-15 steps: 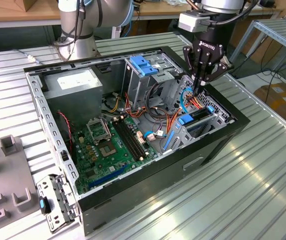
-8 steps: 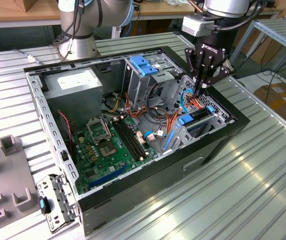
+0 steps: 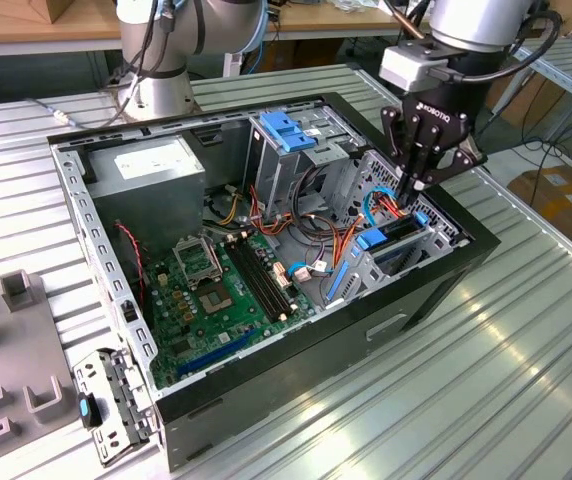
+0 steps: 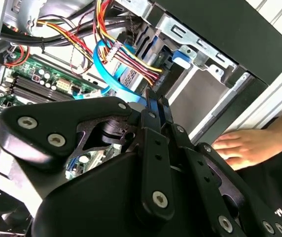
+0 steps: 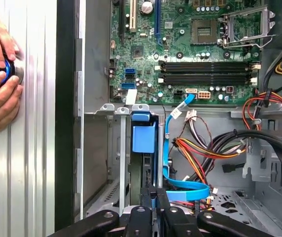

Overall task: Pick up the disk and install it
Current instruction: 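Insert the second disk wire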

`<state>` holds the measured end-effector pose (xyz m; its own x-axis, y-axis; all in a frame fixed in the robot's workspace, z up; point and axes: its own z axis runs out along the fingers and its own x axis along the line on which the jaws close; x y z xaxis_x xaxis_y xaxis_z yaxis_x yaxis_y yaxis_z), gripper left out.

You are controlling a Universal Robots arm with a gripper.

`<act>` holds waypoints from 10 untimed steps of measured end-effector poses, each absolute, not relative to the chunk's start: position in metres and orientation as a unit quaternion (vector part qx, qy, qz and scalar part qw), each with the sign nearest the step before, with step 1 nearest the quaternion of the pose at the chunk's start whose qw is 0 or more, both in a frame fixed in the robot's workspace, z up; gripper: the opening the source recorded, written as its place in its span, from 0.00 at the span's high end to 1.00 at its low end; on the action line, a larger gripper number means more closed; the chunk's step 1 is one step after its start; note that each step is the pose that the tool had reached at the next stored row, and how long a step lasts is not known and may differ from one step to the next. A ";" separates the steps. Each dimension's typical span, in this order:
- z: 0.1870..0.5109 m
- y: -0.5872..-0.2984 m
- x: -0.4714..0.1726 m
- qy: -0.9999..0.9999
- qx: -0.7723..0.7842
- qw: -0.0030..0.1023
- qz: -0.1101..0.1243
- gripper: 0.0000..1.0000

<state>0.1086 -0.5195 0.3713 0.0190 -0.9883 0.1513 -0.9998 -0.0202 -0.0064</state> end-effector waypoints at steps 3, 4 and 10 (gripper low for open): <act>0.371 -0.524 0.107 -0.696 0.715 0.043 0.052 0.84; 0.371 -0.525 0.107 -0.695 0.716 0.039 0.053 0.84; 0.370 -0.528 0.103 -0.694 0.717 0.023 0.060 0.84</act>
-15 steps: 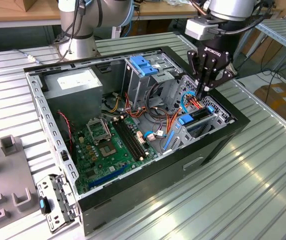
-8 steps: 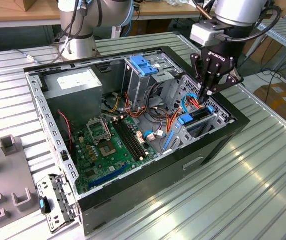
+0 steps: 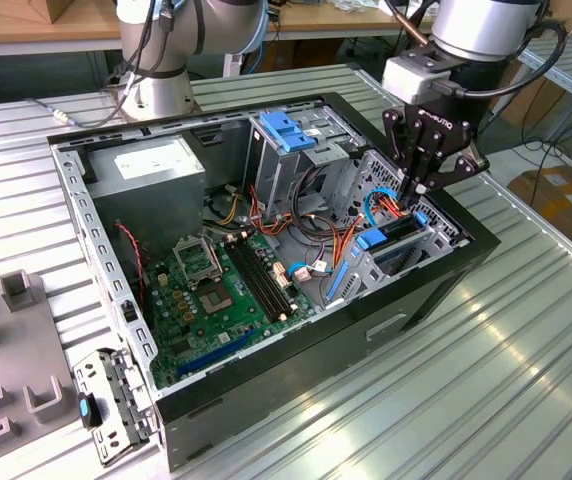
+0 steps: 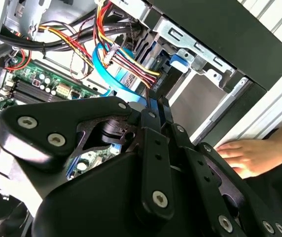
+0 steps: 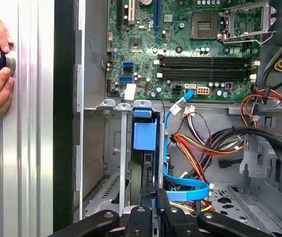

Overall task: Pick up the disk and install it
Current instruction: 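Insert the second disk wire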

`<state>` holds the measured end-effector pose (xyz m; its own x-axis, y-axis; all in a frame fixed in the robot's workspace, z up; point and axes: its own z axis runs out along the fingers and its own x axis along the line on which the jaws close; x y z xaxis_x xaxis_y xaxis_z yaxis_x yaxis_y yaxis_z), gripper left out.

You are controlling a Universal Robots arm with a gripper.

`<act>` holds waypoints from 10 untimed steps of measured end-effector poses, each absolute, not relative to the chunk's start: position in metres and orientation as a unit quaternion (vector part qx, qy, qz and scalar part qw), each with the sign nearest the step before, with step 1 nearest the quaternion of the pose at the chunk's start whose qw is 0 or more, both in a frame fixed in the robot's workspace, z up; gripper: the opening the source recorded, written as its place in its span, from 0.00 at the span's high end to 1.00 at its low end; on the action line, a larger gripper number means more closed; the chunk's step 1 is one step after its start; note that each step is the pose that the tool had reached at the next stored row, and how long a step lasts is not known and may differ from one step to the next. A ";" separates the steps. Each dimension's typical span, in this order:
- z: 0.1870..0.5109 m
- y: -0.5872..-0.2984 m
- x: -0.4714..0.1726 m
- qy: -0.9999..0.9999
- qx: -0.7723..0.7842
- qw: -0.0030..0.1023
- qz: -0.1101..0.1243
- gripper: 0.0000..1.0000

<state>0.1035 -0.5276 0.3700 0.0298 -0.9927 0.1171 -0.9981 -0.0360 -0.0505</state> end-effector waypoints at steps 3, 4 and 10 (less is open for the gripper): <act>0.369 -0.528 0.100 -0.694 0.717 0.014 0.065 0.84; 0.369 -0.529 0.099 -0.694 0.717 0.011 0.066 0.84; 0.369 -0.531 0.090 -0.695 0.716 -0.004 0.073 0.84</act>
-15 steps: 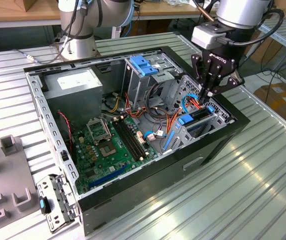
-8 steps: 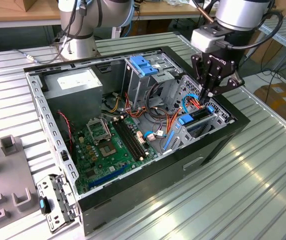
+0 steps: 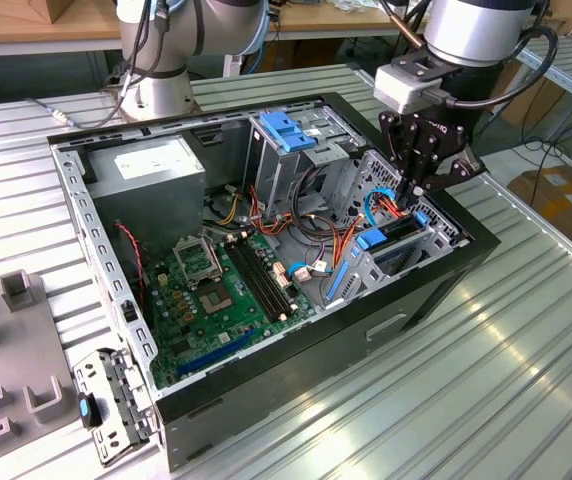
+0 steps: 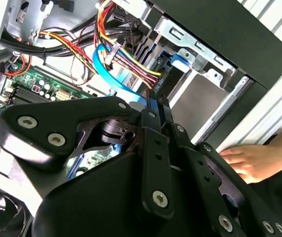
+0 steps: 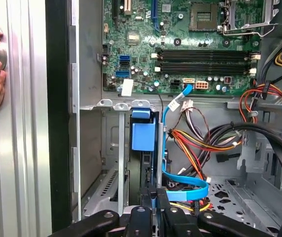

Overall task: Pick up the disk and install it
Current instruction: 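Insert the second disk wire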

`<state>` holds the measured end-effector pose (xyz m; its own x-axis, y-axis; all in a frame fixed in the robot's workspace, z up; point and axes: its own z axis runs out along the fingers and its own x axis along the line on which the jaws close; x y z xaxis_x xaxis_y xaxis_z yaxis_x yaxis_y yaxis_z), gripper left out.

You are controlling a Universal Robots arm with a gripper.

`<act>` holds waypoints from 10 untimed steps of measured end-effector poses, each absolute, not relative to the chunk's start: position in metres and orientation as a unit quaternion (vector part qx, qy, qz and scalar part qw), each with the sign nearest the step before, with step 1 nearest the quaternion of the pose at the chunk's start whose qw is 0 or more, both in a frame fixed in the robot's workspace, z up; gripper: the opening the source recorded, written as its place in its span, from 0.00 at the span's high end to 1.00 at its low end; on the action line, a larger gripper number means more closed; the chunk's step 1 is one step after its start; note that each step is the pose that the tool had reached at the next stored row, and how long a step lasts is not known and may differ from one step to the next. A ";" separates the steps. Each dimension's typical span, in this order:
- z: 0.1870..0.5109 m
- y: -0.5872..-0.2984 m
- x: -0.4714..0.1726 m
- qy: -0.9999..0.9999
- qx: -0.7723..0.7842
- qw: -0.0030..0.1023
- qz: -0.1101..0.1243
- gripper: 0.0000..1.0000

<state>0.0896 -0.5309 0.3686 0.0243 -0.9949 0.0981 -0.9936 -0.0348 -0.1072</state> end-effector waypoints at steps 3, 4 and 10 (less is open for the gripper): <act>0.368 -0.533 0.085 0.695 -0.715 0.015 -0.075 0.84; 0.368 -0.534 0.083 0.695 -0.715 0.018 -0.075 0.84; 0.357 -0.554 0.078 0.698 -0.713 0.051 -0.052 0.84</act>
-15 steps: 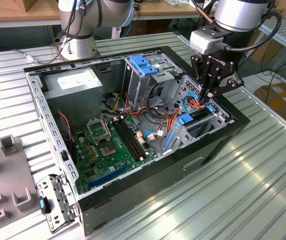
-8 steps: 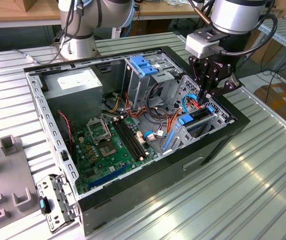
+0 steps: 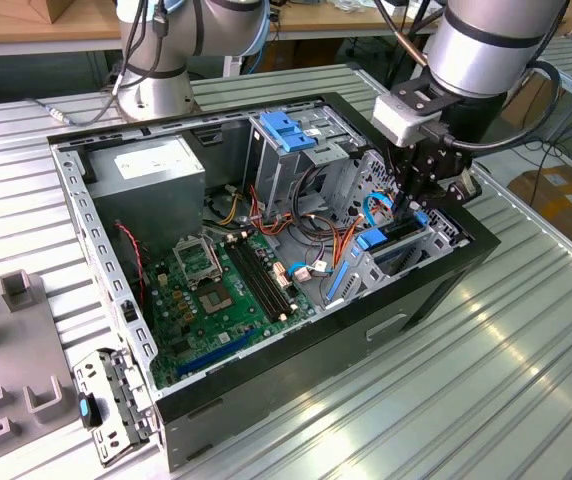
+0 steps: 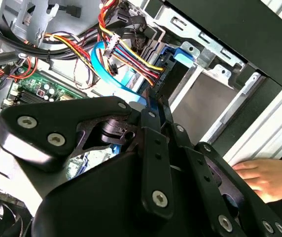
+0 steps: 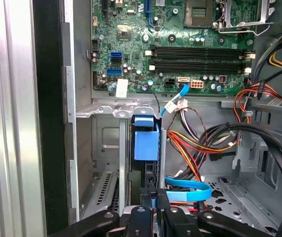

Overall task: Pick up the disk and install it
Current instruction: 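Insert the second disk wire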

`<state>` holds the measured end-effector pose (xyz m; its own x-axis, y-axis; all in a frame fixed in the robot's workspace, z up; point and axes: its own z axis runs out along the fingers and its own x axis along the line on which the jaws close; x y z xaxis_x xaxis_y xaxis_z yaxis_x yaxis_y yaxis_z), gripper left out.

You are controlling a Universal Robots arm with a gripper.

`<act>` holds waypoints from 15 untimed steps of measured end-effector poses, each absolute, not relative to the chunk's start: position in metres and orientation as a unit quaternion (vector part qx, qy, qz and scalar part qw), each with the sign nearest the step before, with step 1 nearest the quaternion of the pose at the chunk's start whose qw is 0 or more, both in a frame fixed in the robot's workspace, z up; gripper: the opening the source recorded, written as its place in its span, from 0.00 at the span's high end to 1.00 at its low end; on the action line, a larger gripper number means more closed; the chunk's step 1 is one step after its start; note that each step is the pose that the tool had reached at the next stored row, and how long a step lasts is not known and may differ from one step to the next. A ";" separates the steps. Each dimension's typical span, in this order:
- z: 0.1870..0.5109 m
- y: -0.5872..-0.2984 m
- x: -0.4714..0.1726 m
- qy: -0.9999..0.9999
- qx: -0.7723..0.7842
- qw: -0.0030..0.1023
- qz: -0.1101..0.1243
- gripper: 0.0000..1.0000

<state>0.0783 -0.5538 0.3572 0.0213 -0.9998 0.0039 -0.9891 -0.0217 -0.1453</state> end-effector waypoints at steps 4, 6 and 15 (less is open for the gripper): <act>0.354 -0.555 0.078 0.698 -0.712 0.056 -0.047 0.84; 0.354 -0.556 0.078 0.698 -0.712 0.058 -0.045 0.84; 0.350 -0.559 0.081 0.700 -0.710 0.071 -0.032 0.84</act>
<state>0.0806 -0.5593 0.3502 0.0189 -0.9984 -0.0535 -0.9892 -0.0109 -0.1463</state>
